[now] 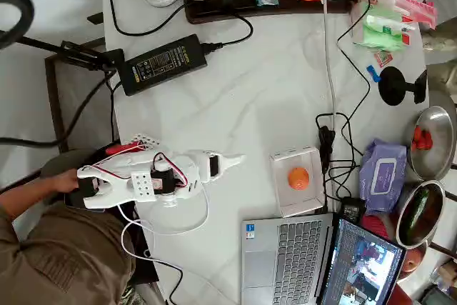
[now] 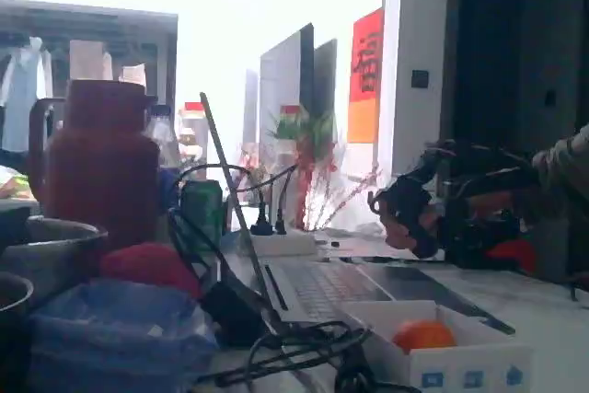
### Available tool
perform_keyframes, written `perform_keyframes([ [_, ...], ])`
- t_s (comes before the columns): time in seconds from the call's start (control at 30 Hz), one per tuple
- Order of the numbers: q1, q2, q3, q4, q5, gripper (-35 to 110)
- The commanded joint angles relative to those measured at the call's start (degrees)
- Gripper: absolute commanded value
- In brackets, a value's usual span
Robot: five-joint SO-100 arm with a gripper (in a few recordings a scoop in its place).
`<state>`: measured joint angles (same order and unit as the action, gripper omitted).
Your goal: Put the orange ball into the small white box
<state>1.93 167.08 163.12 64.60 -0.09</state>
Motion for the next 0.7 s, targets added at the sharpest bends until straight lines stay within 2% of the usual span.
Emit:
perform_keyframes([
  [0.0,1.41,0.53,0.26,0.35,0.09,22],
  [0.23,1.41,0.53,0.35,0.35,0.18,6],
  [0.67,1.32,0.53,0.44,0.70,0.18,5],
])
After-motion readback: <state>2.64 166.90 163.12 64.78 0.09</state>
